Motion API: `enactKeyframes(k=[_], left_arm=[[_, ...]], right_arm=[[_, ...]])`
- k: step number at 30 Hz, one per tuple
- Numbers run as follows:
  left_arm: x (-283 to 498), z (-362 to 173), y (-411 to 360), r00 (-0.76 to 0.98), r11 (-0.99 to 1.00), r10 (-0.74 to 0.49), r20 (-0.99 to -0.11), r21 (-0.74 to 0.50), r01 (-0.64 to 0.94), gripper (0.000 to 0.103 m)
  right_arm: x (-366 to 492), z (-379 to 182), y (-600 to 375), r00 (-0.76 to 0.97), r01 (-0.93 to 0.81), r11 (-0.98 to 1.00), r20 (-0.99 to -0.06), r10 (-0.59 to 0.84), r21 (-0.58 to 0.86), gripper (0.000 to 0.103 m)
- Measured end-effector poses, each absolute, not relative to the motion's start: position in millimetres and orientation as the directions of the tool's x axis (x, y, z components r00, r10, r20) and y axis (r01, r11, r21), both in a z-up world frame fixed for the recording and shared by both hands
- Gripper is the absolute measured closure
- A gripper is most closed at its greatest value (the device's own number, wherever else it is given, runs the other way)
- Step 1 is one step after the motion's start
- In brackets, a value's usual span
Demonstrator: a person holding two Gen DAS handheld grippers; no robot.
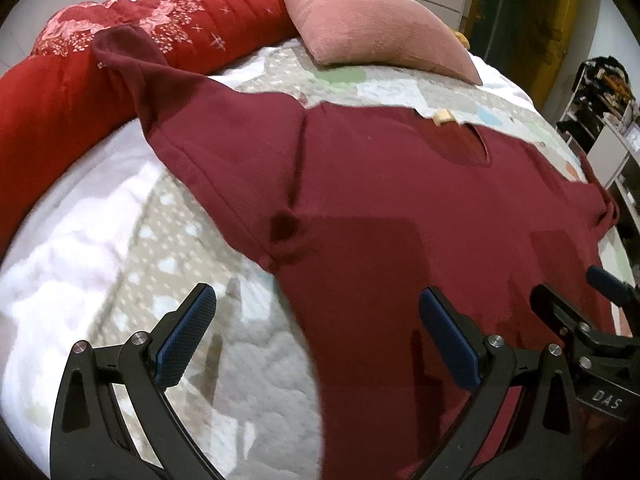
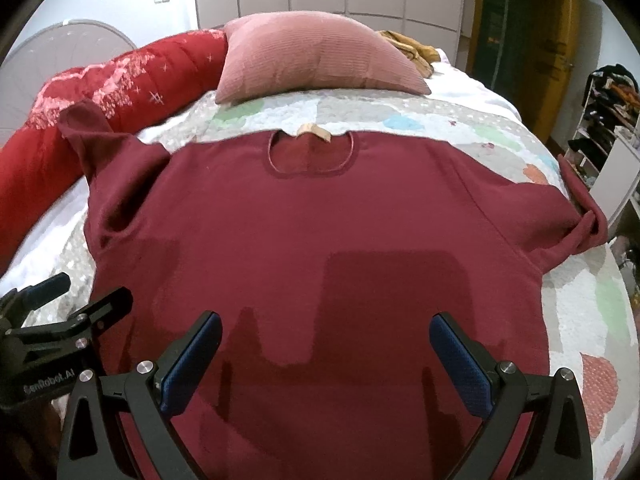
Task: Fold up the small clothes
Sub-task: 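Move the left gripper to the sweatshirt sleeve cuff and close on it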
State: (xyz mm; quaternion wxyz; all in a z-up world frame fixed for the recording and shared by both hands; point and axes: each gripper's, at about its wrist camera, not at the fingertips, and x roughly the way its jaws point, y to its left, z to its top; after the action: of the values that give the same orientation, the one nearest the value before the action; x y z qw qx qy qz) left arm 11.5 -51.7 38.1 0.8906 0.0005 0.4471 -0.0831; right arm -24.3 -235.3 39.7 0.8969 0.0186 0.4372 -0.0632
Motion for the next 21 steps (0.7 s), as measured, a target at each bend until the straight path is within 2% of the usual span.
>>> enactKeyframes(k=[12, 21], left_arm=[[56, 52, 43, 0.626, 0.982, -0.083, -0.775, -0.169, -0.079, 0.001], [69, 49, 63, 0.623, 0.986, -0.015, -0.782, -0.115, -0.121, 0.001]], right_arm=[[-6, 36, -224, 0.615, 0.101, 0.995, -0.787, -0.056, 0.008, 0.0], [2, 30, -215, 0.605, 0.083, 0.997, -0.795, -0.044, 0.008, 0.0]])
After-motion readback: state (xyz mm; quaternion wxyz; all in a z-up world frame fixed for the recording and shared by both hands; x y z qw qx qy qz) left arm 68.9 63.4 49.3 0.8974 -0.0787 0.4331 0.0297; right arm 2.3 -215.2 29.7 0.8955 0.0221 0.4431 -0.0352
